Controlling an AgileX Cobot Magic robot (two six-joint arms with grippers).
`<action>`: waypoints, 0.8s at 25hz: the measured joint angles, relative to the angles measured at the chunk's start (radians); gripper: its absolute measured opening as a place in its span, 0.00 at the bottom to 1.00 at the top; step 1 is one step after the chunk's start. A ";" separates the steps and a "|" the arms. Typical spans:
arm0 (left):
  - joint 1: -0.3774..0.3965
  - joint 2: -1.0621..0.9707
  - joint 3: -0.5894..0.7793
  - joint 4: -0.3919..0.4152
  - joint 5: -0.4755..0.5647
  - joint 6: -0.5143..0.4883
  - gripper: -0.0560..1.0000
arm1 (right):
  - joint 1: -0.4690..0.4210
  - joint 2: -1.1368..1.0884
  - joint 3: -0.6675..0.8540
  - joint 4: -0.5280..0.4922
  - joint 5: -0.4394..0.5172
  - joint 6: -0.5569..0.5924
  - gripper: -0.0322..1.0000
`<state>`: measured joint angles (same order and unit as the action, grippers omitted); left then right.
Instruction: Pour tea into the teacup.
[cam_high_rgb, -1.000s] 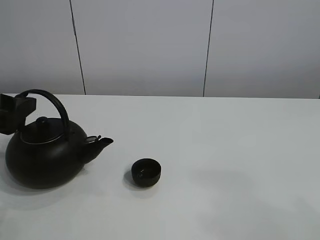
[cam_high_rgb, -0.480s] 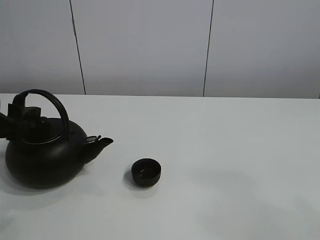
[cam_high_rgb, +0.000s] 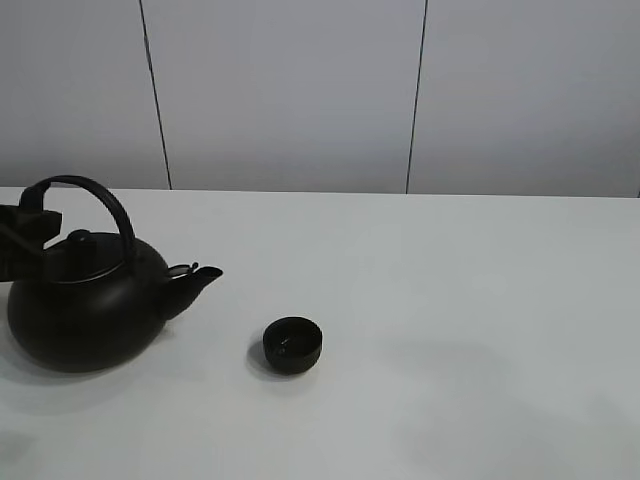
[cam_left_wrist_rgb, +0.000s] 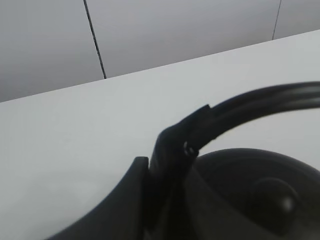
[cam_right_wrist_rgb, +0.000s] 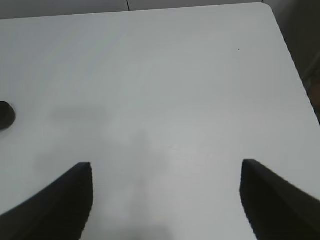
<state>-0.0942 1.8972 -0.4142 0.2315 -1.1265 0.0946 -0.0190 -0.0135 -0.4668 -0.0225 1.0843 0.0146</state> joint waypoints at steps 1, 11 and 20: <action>0.000 0.000 -0.006 0.008 0.008 -0.004 0.16 | 0.000 0.000 0.000 0.000 0.000 0.000 0.57; -0.063 -0.070 -0.065 0.050 0.089 -0.014 0.16 | 0.000 0.000 0.000 0.000 -0.001 0.000 0.57; -0.155 -0.075 -0.155 0.066 0.208 -0.019 0.16 | 0.000 0.000 0.000 0.000 -0.002 0.000 0.57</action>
<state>-0.2488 1.8226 -0.5696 0.2980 -0.9182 0.0760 -0.0190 -0.0135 -0.4668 -0.0225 1.0823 0.0146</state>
